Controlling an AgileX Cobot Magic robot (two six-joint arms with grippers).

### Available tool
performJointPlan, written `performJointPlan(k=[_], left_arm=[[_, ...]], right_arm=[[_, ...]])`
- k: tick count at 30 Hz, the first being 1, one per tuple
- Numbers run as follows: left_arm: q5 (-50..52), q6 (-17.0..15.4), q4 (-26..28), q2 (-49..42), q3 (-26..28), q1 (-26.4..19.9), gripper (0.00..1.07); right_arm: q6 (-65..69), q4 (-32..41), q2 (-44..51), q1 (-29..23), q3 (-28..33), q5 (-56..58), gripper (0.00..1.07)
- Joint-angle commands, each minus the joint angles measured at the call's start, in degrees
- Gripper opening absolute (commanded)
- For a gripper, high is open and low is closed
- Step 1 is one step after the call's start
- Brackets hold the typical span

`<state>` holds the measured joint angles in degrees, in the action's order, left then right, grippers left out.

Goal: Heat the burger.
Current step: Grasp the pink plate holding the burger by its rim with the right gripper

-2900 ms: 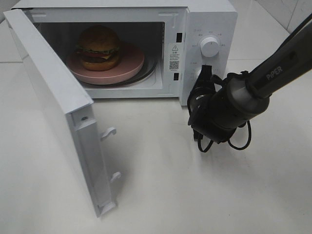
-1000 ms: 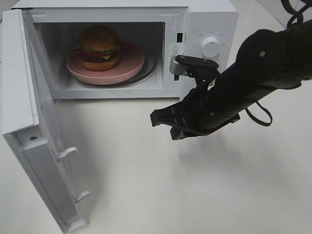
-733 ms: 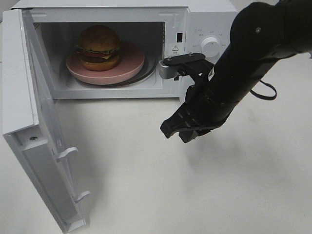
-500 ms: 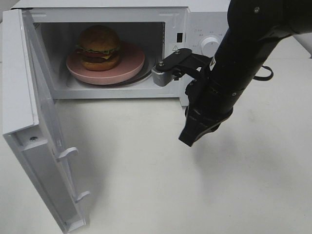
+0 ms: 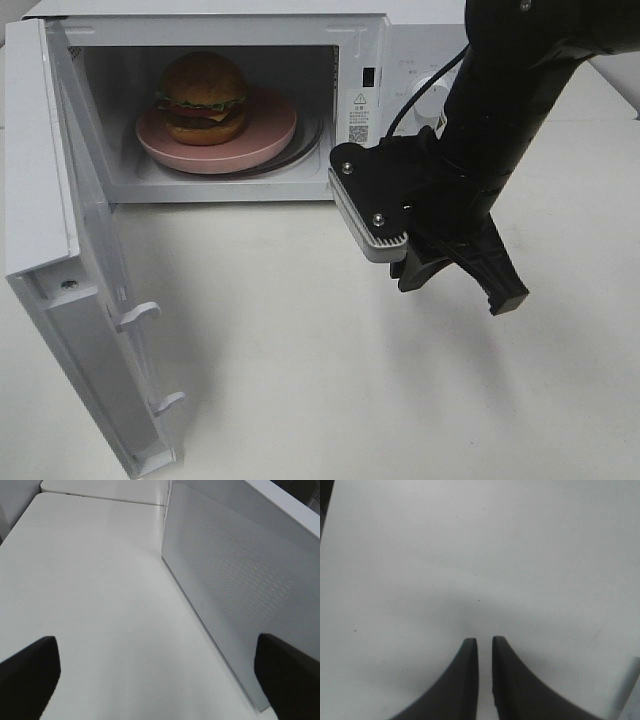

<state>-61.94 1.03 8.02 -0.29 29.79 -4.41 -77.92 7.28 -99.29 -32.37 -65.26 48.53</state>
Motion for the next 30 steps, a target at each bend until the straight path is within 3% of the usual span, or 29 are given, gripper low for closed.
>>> performJointPlan(k=[1, 4, 6, 7, 8, 9, 10, 12, 13, 14, 15, 30], left_arm=[[0.6, 0.0, 0.3, -1.0, -0.2, -0.1, 0.98], [0.6, 0.0, 0.3, -1.0, -0.2, -0.1, 0.98], [0.6, 0.0, 0.3, -1.0, -0.2, -0.1, 0.98], [0.6, 0.0, 0.3, -1.0, -0.2, -0.1, 0.98], [0.6, 0.0, 0.3, -1.0, -0.2, -0.1, 0.98], [0.6, 0.0, 0.3, -1.0, -0.2, -0.1, 0.98], [0.6, 0.0, 0.3, -1.0, -0.2, -0.1, 0.98], [0.6, 0.0, 0.3, -1.0, -0.2, -0.1, 0.98], [0.6, 0.0, 0.3, -1.0, -0.2, -0.1, 0.98], [0.6, 0.0, 0.3, -1.0, -0.2, -0.1, 0.98], [0.6, 0.0, 0.3, -1.0, -0.2, -0.1, 0.98], [0.6, 0.0, 0.3, -1.0, -0.2, -0.1, 0.98]], right_arm=[[-3.8, -5.0, 0.6, -1.1, -0.4, -1.2, 0.18], [-3.8, -6.2, 0.6, -1.5, -0.4, -1.9, 0.2], [-2.1, -7.3, 0.6, -3.2, -0.4, -6.4, 0.38], [-2.1, -7.3, 0.6, -3.2, -0.4, -6.4, 0.38], [-1.2, -7.3, 0.6, -3.6, -0.4, -7.4, 0.45], [1.4, -8.5, 0.6, -4.6, -0.4, -10.1, 0.59], [1.4, -8.5, 0.6, -4.6, -0.4, -10.1, 0.59], [5.4, -10.8, 0.5, -5.2, -0.9, -13.0, 0.81], [5.4, -10.8, 0.5, -5.2, -0.9, -13.0, 0.81], [7.7, -11.9, 0.5, -5.4, -1.7, -14.3, 0.93], [8.5, -12.7, 0.5, -5.7, -2.1, -14.7, 0.95], [10.6, -17.4, -0.4, -7.2, -5.0, -24.4, 0.94]])
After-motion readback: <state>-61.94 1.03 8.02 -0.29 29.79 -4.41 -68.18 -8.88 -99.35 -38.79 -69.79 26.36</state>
